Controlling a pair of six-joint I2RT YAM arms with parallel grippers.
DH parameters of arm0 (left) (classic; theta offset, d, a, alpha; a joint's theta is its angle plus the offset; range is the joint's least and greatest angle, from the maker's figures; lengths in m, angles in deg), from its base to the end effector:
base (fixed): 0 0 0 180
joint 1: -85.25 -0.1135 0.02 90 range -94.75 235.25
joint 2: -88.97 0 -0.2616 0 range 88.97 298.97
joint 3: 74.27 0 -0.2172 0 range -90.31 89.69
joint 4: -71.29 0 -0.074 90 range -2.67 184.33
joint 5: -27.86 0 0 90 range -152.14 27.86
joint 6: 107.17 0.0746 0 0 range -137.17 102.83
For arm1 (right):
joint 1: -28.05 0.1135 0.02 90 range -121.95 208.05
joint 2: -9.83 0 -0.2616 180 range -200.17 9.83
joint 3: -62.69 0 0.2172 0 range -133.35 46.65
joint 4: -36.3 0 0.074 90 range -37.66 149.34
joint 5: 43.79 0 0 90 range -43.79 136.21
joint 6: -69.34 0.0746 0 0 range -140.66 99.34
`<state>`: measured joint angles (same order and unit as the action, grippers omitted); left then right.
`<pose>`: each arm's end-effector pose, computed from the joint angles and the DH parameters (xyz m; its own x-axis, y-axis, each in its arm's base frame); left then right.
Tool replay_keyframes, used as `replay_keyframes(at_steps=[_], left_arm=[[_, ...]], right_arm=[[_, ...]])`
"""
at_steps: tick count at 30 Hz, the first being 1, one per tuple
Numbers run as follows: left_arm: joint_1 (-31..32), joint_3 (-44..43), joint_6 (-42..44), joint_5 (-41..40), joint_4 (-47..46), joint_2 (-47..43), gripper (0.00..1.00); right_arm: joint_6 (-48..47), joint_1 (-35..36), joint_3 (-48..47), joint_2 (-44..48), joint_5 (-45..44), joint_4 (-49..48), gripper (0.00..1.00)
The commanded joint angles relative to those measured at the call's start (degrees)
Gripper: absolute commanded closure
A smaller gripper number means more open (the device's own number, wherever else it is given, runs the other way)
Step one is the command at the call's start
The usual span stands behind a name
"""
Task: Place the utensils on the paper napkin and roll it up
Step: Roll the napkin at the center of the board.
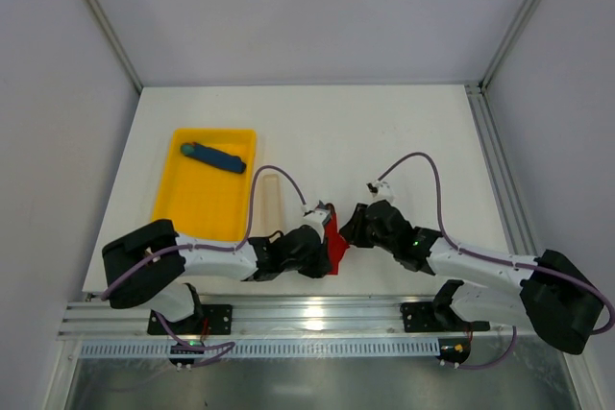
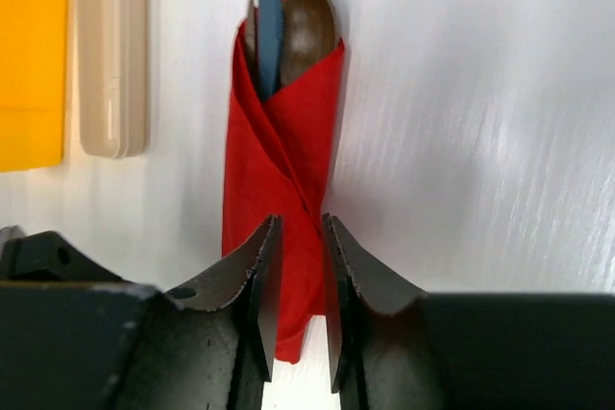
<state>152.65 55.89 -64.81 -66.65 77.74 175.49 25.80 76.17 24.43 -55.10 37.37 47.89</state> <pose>0.1156 -0.2623 0.1434 -0.8408 0.1030 -0.5315 0.4111 0.7602 -0.5030 0.1549 0.1556 0.1615 -0.7597 0.2257 -0.6099 -0.1516 0.8505 0.5036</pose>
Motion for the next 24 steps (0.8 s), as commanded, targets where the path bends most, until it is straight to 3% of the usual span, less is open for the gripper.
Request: replay_keyframes(at_steps=[1,5,8,14,21,24], left_arm=[[0.4,1.3,0.0,-1.7,1.0,1.4,0.84],[0.4,0.9,-0.2,-1.6,1.0,2.3,0.84],[0.4,0.6,-0.3,-1.6,1.2,2.7,0.84],[0.4,0.7,-0.4,-1.6,1.1,2.6,0.84],[0.4,0.6,-0.2,-0.9,0.9,2.9,0.83],[0.5,0.7,0.1,-0.6,0.9,2.9,0.83]], right_arm=[[-5.1,-0.3,-4.8,2.9,1.2,8.0,0.73],[-4.3,-0.2,-3.3,2.1,5.1,4.8,0.77],[-2.5,-0.3,0.9,1.5,10.4,-4.0,0.78],[-0.7,-0.3,8.1,-1.0,6.9,-8.3,0.79],[-2.4,-0.3,7.0,0.3,3.7,-3.8,0.79],[-3.5,-0.2,3.9,3.8,3.3,3.1,0.79]])
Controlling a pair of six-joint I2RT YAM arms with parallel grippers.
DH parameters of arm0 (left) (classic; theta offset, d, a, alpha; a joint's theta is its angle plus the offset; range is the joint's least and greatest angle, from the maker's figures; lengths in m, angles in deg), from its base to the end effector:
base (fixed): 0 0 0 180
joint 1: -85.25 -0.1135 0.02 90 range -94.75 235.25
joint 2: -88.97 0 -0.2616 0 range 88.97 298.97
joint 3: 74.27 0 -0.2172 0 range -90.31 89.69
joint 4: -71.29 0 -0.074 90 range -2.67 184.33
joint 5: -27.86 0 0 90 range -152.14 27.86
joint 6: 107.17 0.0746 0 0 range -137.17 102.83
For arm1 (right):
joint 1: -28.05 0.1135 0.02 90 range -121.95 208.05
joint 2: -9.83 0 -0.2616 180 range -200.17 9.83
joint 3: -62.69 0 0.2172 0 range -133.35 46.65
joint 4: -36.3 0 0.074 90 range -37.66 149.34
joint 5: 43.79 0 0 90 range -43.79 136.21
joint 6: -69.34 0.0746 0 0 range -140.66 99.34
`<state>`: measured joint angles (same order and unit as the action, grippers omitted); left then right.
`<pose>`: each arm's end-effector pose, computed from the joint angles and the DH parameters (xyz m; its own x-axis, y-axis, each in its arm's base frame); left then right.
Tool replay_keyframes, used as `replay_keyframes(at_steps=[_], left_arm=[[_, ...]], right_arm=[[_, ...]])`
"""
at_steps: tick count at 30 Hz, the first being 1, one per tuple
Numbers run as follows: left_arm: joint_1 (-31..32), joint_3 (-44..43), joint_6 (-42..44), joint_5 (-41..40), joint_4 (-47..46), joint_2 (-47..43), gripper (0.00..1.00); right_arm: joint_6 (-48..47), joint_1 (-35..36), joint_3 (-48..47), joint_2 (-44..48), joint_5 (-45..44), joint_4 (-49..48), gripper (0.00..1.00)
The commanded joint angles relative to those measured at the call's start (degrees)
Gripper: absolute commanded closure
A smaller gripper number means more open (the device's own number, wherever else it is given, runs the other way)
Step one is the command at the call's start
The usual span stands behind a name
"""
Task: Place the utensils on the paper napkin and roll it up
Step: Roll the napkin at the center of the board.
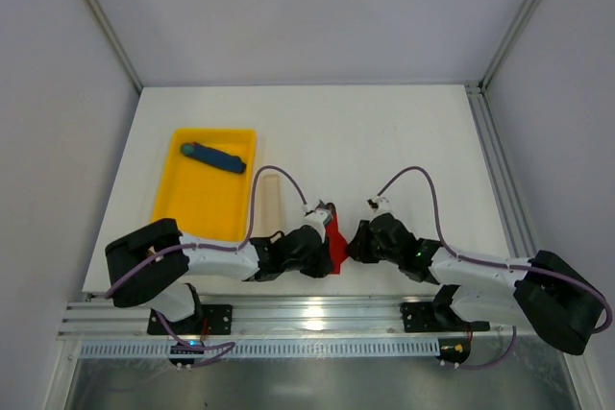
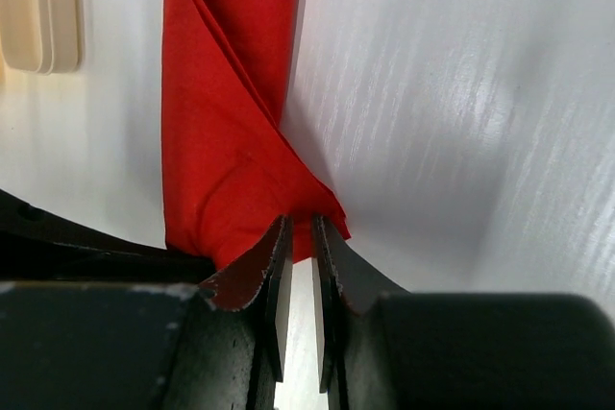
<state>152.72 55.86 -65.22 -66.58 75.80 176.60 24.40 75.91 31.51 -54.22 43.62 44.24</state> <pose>0.1167 -0.2663 0.1421 -0.8409 0.0919 -0.5334 0.4093 0.7528 -0.5155 0.1369 0.1463 0.1338 -0.8178 0.1501 -0.5555 -0.1966 0.8344 0.5149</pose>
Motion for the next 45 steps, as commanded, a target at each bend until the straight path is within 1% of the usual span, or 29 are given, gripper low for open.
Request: replay_keyframes(at_steps=[1,3,6,11,12,15,16,18,22,27,35,37,39,42,45], left_arm=[[0.3,0.7,0.5,-0.6,2.7,1.7,0.83],[0.3,1.0,0.5,-0.6,2.6,1.7,0.83],[0.3,1.1,0.5,-0.8,2.6,1.9,0.83],[0.3,0.7,0.4,-0.7,2.6,2.7,0.83],[0.3,0.7,0.4,-0.7,2.6,2.7,0.83],[0.3,0.6,0.3,-0.7,2.7,3.0,0.83],[0.3,0.5,0.2,-0.8,2.9,3.2,0.83],[0.3,0.2,0.2,-0.7,3.2,3.9,0.83],[0.3,-0.3,-0.1,-0.9,3.6,4.9,0.83],[0.3,-2.1,0.1,-0.4,4.1,6.7,0.83],[0.3,-2.6,0.0,-0.3,5.3,7.4,0.83],[0.3,-2.5,-0.1,-0.2,5.4,7.3,0.83],[0.3,-2.7,-0.1,0.0,5.6,7.5,0.83],[0.3,-3.1,-0.1,0.0,6.1,7.6,0.83],[0.3,-3.2,-0.1,0.0,6.2,7.7,0.83]], right_arm=[[-2.5,0.0,-5.6,4.1,-3.3,8.1,0.79],[-3.8,0.0,-7.9,7.2,-3.2,12.6,0.79],[-4.7,-0.1,-11.0,7.3,-2.3,12.3,0.79],[-7.3,-0.5,-14.4,0.8,1.8,3.7,0.79],[-7.6,-1.2,-15.1,-2.8,4.1,1.7,0.79],[-8.5,-3.9,-15.9,-9.1,8.1,-4.1,0.79],[-8.5,-4.6,-15.5,-10.6,9.4,-5.2,0.79],[-7.9,-5.7,-14.1,-11.8,9.2,-6.6,0.79],[-7.1,-5.7,-5.8,-8.7,8.8,-10.5,0.79],[-7.7,-5.7,-3.9,-9.7,8.6,-11.5,0.79],[-9.2,-5.8,-2.3,-6.7,2.9,-7.4,0.79],[-9.5,-5.8,-2.2,-5.4,2.2,-5.9,0.78],[-10.5,-5.8,-3.1,-4.8,-0.4,-2.8,0.79],[-12.4,-5.8,-5.8,-1.4,0.0,2.2,0.78],[-13.4,-5.8,-9.1,3.2,3.9,6.3,0.78]])
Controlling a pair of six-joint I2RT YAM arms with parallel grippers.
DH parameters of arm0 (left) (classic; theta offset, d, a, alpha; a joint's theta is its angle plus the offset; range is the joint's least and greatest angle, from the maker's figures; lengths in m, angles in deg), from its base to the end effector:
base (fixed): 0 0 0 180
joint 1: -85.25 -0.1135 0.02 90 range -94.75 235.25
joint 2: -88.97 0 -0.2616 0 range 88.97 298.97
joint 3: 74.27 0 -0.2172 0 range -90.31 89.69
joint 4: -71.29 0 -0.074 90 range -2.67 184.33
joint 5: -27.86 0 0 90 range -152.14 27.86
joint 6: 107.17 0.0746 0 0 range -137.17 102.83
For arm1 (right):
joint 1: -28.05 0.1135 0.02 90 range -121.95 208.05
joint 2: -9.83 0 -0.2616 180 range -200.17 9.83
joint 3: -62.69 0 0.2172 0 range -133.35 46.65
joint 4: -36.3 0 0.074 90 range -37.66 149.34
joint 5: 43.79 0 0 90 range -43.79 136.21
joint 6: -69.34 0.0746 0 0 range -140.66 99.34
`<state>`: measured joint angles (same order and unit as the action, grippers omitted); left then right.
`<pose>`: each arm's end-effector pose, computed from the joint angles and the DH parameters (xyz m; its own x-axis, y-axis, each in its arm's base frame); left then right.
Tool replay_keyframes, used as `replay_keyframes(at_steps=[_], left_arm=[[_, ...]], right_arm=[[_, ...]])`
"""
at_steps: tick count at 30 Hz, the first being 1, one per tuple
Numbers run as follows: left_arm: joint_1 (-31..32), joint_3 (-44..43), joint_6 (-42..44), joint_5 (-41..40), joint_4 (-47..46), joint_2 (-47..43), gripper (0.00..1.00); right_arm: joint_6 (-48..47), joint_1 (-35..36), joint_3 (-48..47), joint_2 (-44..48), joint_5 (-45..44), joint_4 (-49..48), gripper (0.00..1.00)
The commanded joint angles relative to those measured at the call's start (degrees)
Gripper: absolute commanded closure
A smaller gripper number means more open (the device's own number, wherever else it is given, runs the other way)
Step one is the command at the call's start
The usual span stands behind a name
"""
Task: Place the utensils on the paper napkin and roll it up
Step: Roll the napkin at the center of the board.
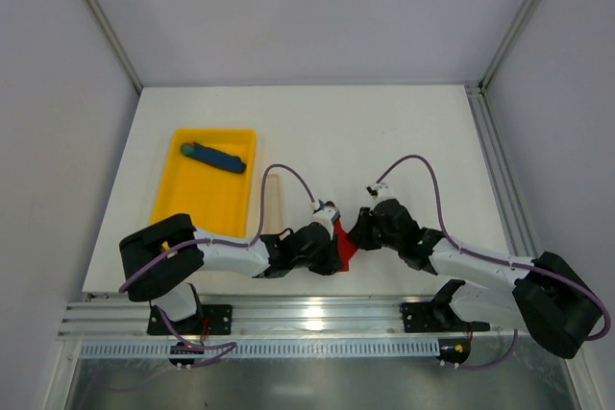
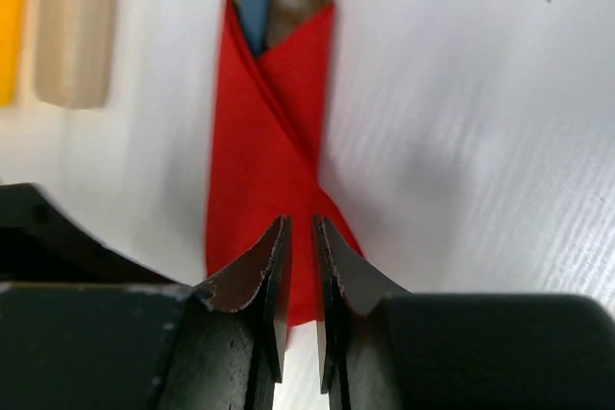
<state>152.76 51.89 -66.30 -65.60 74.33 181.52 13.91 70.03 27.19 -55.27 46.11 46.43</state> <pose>0.1235 -0.2864 0.1401 -0.8511 0.0824 -0.5186 0.3996 0.7423 -0.5379 0.1584 0.1424 0.1485 -0.7702 0.0703 -0.6339 -0.2803 0.8554 0.4355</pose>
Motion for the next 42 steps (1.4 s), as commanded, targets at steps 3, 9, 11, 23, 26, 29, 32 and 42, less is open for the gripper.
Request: replay_keyframes(at_steps=[3,9,11,23,26,29,32,42], left_arm=[[0.3,0.5,1.1,-0.8,7.7,3.0,0.83],[0.3,0.4,1.2,-0.8,8.1,3.2,0.83],[0.3,0.4,1.2,-0.5,8.2,3.2,0.83],[0.3,-2.0,2.0,-2.3,12.7,-1.5,0.78],[0.3,-5.5,3.4,-5.2,17.8,-6.1,0.7],[0.3,-7.5,4.6,-7.3,20.2,-10.9,0.64],[0.3,-9.0,4.8,-8.5,20.5,-11.9,0.62],[0.3,-9.9,4.3,-3.0,11.4,-3.7,0.66]], right_arm=[[-1.8,0.1,-5.2,6.3,6.5,3.1,0.78],[3.7,0.1,3.9,3.5,8.3,-5.8,0.78],[4.0,0.1,6.4,3.0,6.6,-7.3,0.78],[7.3,2.1,7.3,3.0,-3.5,0.1,0.78],[9.9,3.5,8.1,4.1,-5.0,-0.3,0.78],[12.7,4.2,8.8,5.0,-7.6,0.8,0.78],[14.0,4.4,9.9,6.4,-8.4,1.0,0.78],[16.1,5.7,10.2,7.1,-9.0,0.0,0.78]])
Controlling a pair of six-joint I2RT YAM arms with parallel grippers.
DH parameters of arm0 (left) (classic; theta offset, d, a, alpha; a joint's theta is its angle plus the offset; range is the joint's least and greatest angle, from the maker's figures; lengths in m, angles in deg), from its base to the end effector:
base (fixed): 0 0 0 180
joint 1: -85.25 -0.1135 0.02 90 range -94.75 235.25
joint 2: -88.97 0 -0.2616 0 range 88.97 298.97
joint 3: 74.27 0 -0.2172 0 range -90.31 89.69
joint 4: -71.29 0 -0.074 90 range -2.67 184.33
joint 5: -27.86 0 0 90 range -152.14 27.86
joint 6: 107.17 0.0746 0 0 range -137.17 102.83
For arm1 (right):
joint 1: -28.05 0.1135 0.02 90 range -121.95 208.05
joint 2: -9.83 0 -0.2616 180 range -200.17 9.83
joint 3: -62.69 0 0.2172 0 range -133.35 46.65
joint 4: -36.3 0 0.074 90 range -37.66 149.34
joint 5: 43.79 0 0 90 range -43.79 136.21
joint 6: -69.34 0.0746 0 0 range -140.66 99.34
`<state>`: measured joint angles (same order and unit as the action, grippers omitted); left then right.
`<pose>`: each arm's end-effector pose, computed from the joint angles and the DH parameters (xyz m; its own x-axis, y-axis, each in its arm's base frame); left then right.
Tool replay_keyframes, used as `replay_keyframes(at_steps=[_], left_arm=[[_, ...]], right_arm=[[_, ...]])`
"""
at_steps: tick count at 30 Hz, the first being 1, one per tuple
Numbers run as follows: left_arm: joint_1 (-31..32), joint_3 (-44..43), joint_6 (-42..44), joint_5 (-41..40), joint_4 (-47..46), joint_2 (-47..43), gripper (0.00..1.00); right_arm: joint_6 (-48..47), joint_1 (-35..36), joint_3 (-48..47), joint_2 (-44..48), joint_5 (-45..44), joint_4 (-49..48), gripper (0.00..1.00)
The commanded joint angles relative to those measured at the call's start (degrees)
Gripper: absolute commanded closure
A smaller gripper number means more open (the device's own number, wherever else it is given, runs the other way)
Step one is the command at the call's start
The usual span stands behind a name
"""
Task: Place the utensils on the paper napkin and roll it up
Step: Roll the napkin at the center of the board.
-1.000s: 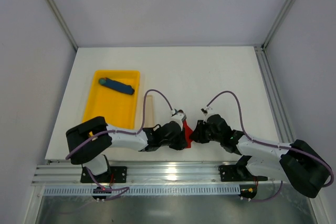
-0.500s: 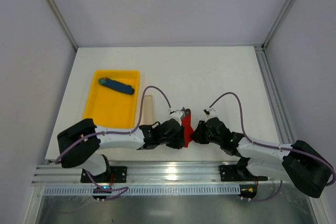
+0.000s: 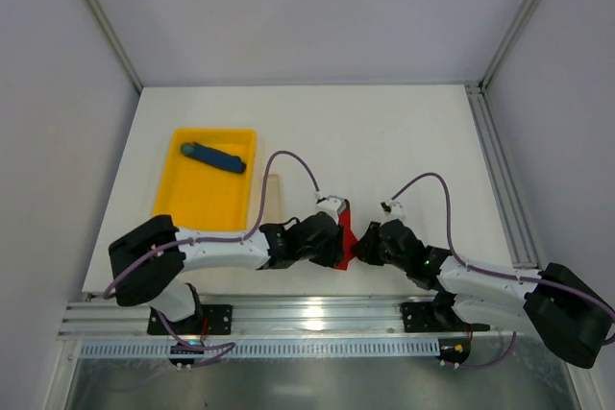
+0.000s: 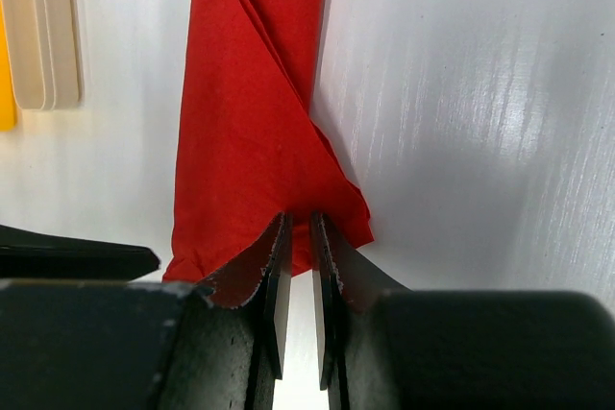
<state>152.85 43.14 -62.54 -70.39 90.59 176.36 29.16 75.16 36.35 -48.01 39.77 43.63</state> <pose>0.1286 -0.2838 0.1808 -0.8095 0.1158 -0.5756 0.4265 0.7898 -0.4409 0.1296 0.1272 0.1286 -0.7861 0.2692 -0.5563 -0.1053 0.8286 0.5498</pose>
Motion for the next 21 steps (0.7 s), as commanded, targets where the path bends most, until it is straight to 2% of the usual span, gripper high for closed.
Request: replay_keyframes(at_steps=[1,6,14,15,18,20,21], left_arm=[[0.2,-0.7,0.4,2.1,-5.5,2.1,0.67],[0.3,2.0,-0.7,3.2,-10.6,5.4,0.68],[2.1,4.0,-1.7,-0.4,-8.0,8.9,0.7],[2.5,4.4,-1.7,-0.6,-7.9,9.0,0.7],[3.2,5.2,-2.1,-1.3,-7.8,9.0,0.7],[3.5,6.3,-2.4,-1.6,-8.0,8.4,0.7],[3.7,6.6,-2.5,-1.8,-8.2,8.1,0.7]], right_arm=[[0.9,0.5,1.0,-0.2,-2.5,2.7,0.78],[1.3,0.8,1.2,-0.3,-2.2,2.3,0.78],[0.0,0.8,-1.2,1.6,-0.9,6.2,0.78],[-0.7,0.8,-2.9,3.2,-0.9,7.4,0.72],[-4.4,-1.3,-7.1,6.1,-0.1,13.1,0.64],[-8.1,-4.6,-8.4,6.9,4.4,13.7,0.57],[-9.6,-8.9,-9.5,6.6,5.7,13.5,0.54]])
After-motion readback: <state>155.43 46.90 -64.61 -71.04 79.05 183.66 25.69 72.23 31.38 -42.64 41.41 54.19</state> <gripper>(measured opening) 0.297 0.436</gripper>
